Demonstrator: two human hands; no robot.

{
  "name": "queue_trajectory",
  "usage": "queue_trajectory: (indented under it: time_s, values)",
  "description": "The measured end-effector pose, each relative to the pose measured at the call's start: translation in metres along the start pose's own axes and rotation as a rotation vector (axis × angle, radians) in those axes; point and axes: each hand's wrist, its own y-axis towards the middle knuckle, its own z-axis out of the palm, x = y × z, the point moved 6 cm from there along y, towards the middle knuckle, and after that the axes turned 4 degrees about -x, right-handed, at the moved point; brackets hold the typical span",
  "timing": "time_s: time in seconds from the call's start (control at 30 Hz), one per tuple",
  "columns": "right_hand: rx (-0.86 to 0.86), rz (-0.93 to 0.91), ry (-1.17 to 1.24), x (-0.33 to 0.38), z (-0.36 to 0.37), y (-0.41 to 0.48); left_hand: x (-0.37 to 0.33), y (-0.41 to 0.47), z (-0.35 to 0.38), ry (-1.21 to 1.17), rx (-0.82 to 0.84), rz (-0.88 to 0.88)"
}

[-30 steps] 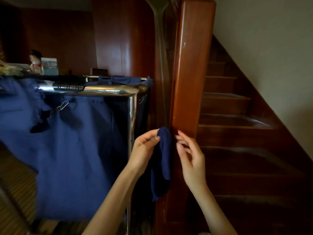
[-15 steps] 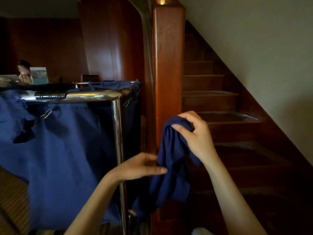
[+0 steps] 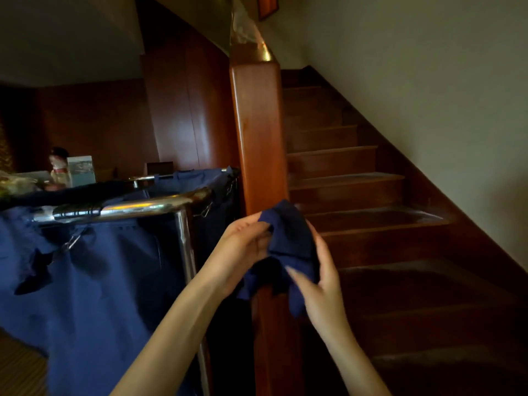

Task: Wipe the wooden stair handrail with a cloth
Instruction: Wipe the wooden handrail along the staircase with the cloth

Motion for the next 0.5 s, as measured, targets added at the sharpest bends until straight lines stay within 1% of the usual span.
queue_trajectory:
  time_s: [0.07,0.1,0.13,0.17,0.23,0.27,0.3,0.33,0.4,0.43,0.47,0.5]
  values:
    - [-0.155,-0.114,-0.006,0.017,-0.008,0.021,-0.026,0.006,0.013,0.131,0.055,0.142]
    - [-0.206,-0.177,-0.021,0.028,-0.011,0.034,-0.039,0.010,0.017,0.186,0.037,0.221]
    - [-0.261,-0.238,-0.034,0.040,-0.013,0.048,-0.053,0.014,0.019,0.248,-0.025,0.325]
    - [-0.326,-0.288,-0.034,0.051,-0.014,0.064,-0.068,0.018,0.018,0.338,-0.127,0.464]
    - [-0.457,-0.352,0.001,0.074,-0.013,0.102,-0.092,0.023,0.019,0.575,-0.340,0.759]
    - [-0.496,-0.366,0.006,0.086,-0.010,0.121,-0.098,0.026,0.020,0.686,-0.423,0.863]
    - [-0.483,-0.364,0.008,0.096,-0.002,0.141,-0.102,0.033,0.021,0.782,-0.487,0.921]
    - [-0.388,-0.357,0.030,0.100,0.005,0.159,-0.102,0.044,0.022,0.876,-0.529,0.955]
    - [-0.049,-0.286,0.187,0.099,0.030,0.183,-0.098,0.065,0.026,1.009,-0.568,0.955]
    - [0.066,-0.231,0.250,0.095,0.040,0.188,-0.093,0.074,0.026,1.033,-0.578,0.948]
    - [0.121,-0.171,0.313,0.087,0.045,0.190,-0.087,0.081,0.023,1.051,-0.598,0.938]
    - [0.136,-0.142,0.352,0.077,0.047,0.190,-0.080,0.086,0.016,1.061,-0.625,0.907]
